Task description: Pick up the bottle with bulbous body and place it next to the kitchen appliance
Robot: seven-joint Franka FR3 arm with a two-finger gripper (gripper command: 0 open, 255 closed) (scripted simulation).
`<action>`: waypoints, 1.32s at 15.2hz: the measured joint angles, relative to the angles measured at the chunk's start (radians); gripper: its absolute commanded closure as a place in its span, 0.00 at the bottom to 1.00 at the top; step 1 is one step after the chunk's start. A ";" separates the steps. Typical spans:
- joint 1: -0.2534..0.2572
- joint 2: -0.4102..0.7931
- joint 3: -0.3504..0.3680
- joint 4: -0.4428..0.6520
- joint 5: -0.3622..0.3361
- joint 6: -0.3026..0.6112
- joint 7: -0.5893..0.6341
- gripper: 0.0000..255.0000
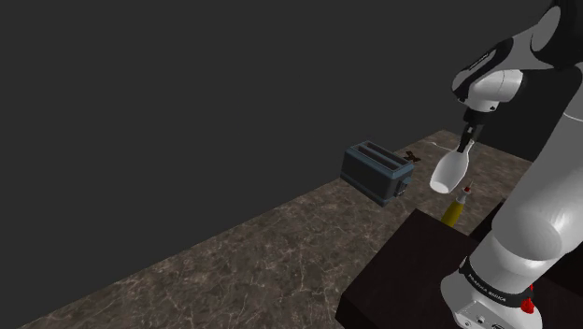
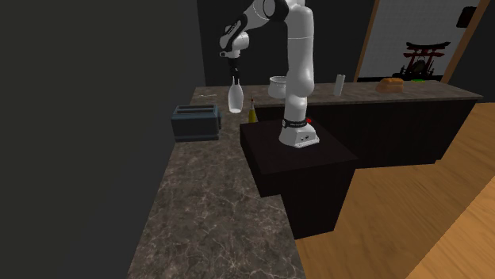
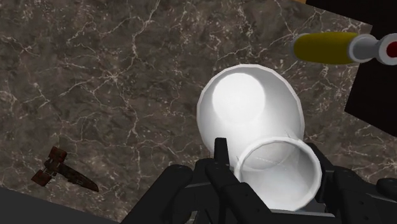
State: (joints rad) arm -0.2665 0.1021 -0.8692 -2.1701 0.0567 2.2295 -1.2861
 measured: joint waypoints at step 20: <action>-0.102 0.239 0.113 -0.061 0.259 0.223 -0.176 1.00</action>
State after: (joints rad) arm -0.3689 0.3416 -0.7561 -2.2309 0.3162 2.4521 -1.4622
